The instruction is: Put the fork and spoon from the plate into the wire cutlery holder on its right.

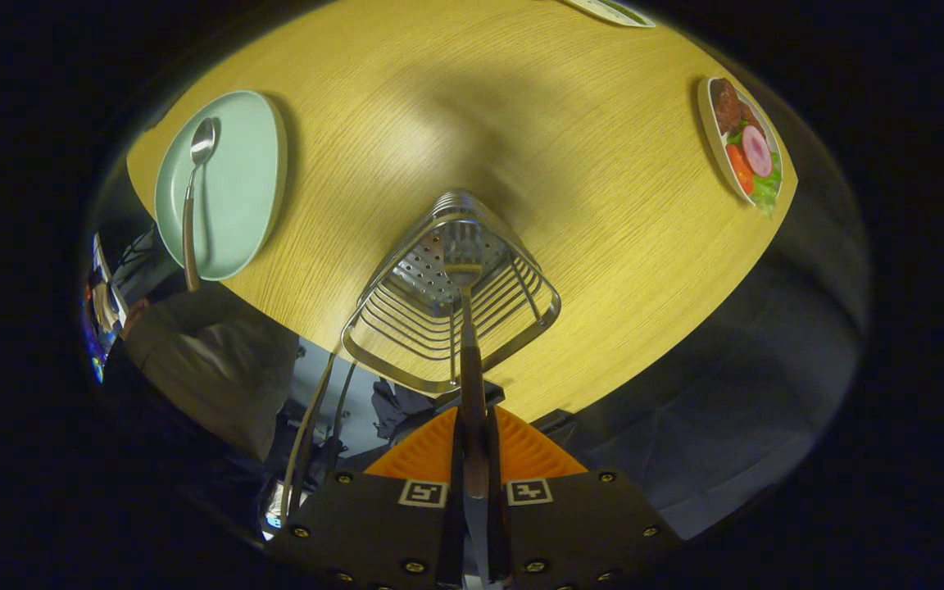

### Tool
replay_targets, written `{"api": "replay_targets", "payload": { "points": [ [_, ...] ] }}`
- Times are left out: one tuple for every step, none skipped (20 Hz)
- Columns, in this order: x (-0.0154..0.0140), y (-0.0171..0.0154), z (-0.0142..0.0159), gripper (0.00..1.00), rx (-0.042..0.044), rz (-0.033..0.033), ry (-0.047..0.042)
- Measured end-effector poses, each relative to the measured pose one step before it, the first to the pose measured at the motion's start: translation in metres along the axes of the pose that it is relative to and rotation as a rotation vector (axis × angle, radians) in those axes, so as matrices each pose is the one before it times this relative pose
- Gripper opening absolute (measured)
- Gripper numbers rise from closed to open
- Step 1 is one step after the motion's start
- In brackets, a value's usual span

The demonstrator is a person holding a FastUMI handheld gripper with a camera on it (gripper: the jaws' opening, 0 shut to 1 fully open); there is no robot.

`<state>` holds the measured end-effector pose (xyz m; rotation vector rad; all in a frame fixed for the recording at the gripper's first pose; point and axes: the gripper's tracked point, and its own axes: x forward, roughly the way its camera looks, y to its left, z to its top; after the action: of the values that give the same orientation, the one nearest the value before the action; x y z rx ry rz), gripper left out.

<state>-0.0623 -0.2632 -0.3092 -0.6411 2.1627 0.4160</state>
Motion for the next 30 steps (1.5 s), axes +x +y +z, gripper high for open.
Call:
{"api": "replay_targets", "payload": {
  "points": [
    [-0.00373,-0.00185,-0.00179,0.13,0.00613,-0.00173,-0.00884],
    [-0.00263,0.00154,-0.00112,0.18,0.00706,0.01166,-0.01095],
    [-0.00409,0.0026,-0.0013,0.19,0.01129,0.01566,-0.01725],
    [-0.00503,0.00253,-0.00083,0.21,0.01295,0.01864,-0.01847],
    [-0.00499,0.00133,-0.00233,0.28,0.01451,0.01637,-0.0264],
    [-0.0052,-0.00104,-0.00107,0.28,0.01804,0.00574,-0.03032],
    [-0.00526,-0.00074,-0.00134,0.28,0.01965,0.00416,-0.03018],
    [-0.00731,0.00007,0.00086,0.28,0.02147,0.007,-0.03367],
    [-0.00301,0.00532,0.00011,0.27,0.02089,0.01161,-0.03744],
    [-0.00374,0.00571,0.00057,0.28,0.01922,0.01522,-0.03737],
    [-0.00419,0.00709,-0.0006,0.28,0.0133,0.01559,-0.03934],
    [-0.00463,0.00911,0.00111,0.28,0.00468,0.01643,-0.03745],
    [-0.00389,0.01023,-0.00102,0.28,0.00087,0.01359,-0.0337],
    [-0.00244,0.01026,-0.00028,0.28,-0.00179,0.01021,-0.03015],
    [-0.00107,0.01107,-0.0018,0.28,-0.0058,0.01122,-0.02592],
    [-0.00157,0.01138,-0.00082,0.28,-0.009,0.00747,-0.02082],
    [0.00063,0.01087,-0.00167,0.27,-0.00992,0.00703,-0.01484],
    [0.00217,0.00964,-0.00151,0.28,-0.00761,0.00705,-0.01207],
    [0.00227,0.01072,-0.00318,0.28,-0.00765,0.00984,-0.01297],
    [0.0007,0.01115,0.00064,0.28,-0.00914,0.00526,-0.0095],
    [0.00158,0.01095,0.00032,0.28,-0.01036,0.00874,-0.01513],
    [0.00274,0.00988,0.00167,0.28,-0.00837,0.01216,-0.01067],
    [0.00441,0.01181,0.00044,0.28,-0.00476,0.0152,-0.00932],
    [0.00378,0.01006,0.00244,0.28,-0.00419,0.01388,-0.00906],
    [0.0054,0.01,0.00118,0.28,-0.00383,0.01238,-0.00433],
    [0.00431,0.0089,0.00106,0.28,-0.00445,0.01468,-0.00081],
    [0.0062,0.00927,0.0006,0.28,-0.00831,0.01383,0.00379],
    [0.0038,0.00727,0.0002,0.28,-0.00664,0.00918,0.00462],
    [0.00512,0.00705,0.0009,0.28,-0.00654,0.00704,0.00332],
    [0.0038,0.00473,0.00303,0.28,-0.00407,0.00739,0.00063]
  ]
}}
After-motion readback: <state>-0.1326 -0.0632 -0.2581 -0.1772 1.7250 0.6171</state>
